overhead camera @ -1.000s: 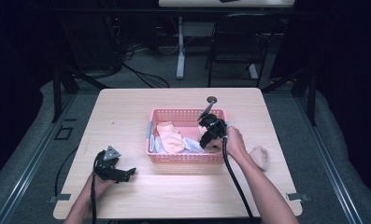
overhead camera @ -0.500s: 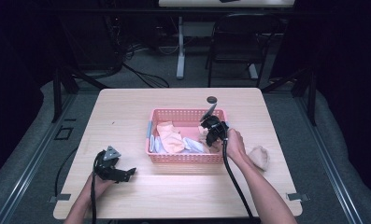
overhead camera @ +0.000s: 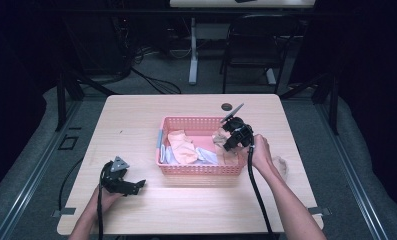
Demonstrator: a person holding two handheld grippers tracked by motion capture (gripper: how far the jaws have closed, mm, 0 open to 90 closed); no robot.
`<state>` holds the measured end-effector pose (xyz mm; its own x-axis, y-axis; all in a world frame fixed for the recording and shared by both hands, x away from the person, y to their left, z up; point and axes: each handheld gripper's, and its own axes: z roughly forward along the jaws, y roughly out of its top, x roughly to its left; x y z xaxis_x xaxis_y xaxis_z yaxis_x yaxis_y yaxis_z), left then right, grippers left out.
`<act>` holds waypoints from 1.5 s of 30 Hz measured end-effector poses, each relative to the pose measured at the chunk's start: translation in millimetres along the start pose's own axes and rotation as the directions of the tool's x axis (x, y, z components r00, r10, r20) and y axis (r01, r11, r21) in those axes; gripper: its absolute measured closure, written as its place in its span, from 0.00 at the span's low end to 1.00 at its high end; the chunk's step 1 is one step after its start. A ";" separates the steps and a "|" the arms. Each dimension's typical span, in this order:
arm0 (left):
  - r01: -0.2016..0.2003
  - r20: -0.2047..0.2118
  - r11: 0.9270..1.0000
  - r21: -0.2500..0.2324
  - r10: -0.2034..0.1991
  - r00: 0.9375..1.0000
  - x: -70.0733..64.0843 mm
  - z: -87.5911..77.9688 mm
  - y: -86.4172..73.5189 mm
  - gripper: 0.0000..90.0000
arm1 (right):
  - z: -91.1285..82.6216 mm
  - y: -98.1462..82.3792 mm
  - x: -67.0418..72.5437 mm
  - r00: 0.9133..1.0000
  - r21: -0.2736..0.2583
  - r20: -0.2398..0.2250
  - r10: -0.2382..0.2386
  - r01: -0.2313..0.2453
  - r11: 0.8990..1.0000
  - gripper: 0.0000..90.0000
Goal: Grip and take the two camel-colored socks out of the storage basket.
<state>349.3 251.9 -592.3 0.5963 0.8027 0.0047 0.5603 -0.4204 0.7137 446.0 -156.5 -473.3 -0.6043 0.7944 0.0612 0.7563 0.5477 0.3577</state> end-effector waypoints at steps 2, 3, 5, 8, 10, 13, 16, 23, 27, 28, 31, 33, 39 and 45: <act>0.001 0.000 1.000 0.000 -0.001 1.000 -0.1 0.0 0.0 0.00 | -3.2 0.1 -0.6 1.000 -0.006 -0.008 0.000 0.000 1.000 0.90; 0.001 0.000 1.000 0.000 -0.001 1.000 0.0 0.0 0.0 0.00 | -7.3 -0.1 -0.6 1.000 -0.007 -0.007 0.007 -0.007 1.000 0.90; -0.002 0.000 1.000 0.000 0.002 1.000 0.1 -0.1 0.0 0.00 | -13.4 -0.6 -1.3 1.000 -0.033 -0.020 0.014 -0.014 0.999 0.90; 0.001 -0.001 1.000 0.000 -0.001 1.000 -0.1 0.0 0.0 0.00 | -21.7 -1.0 -1.9 1.000 -0.048 -0.016 0.006 -0.007 0.999 0.90; 0.001 0.000 1.000 -0.001 -0.001 1.000 -0.1 0.0 0.0 0.00 | -29.1 -1.2 -2.0 1.000 -0.062 -0.017 -0.004 0.003 0.998 0.90; 0.001 0.000 1.000 0.000 -0.001 1.000 -0.1 -0.1 0.0 0.00 | -33.3 -1.4 -1.1 1.000 -0.068 -0.022 0.000 -0.002 0.998 0.90; 0.001 -0.001 1.000 0.000 -0.001 1.000 -0.1 0.0 0.0 0.00 | -41.9 -1.6 -1.4 1.000 -0.075 -0.016 -0.017 0.016 0.997 0.90; 0.001 -0.001 1.000 0.000 -0.001 1.000 -0.1 0.0 0.0 0.00 | -66.3 -1.9 2.3 0.999 -0.105 0.002 -0.039 0.039 0.994 0.90; 0.001 -0.001 1.000 0.000 -0.001 1.000 -0.1 0.0 0.0 0.00 | -80.2 -4.4 2.5 0.999 -0.121 0.017 -0.044 0.045 0.992 0.90; 0.001 -0.002 1.000 0.000 -0.001 1.000 -0.1 0.0 0.0 0.00 | -83.2 -5.3 2.2 0.999 -0.120 0.022 -0.044 0.047 0.992 0.90; 0.001 -0.001 1.000 0.000 -0.001 1.000 -0.1 0.0 0.0 0.00 | -92.5 -8.7 -0.7 0.998 -0.119 0.035 -0.045 0.048 0.992 0.90; 0.001 -0.002 1.000 0.000 -0.001 1.000 -0.1 -0.1 0.0 0.00 | -99.0 -11.5 -4.0 0.998 -0.123 0.044 -0.044 0.049 0.991 0.90; 0.001 -0.002 1.000 -0.001 -0.001 1.000 -0.1 0.0 0.0 0.00 | -114.5 -22.3 -15.9 0.997 -0.113 0.078 -0.016 0.024 0.993 0.90; 0.003 -0.003 1.000 0.000 -0.003 1.000 -0.3 0.0 0.0 0.00 | -120.5 -33.8 -29.8 0.993 -0.063 0.115 0.004 0.003 0.998 0.90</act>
<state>349.1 251.7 -592.3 0.5933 0.8050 0.0049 0.5619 -0.4184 0.7136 408.2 -230.3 -375.0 -0.5683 0.8216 -0.0444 0.7372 0.5324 0.4160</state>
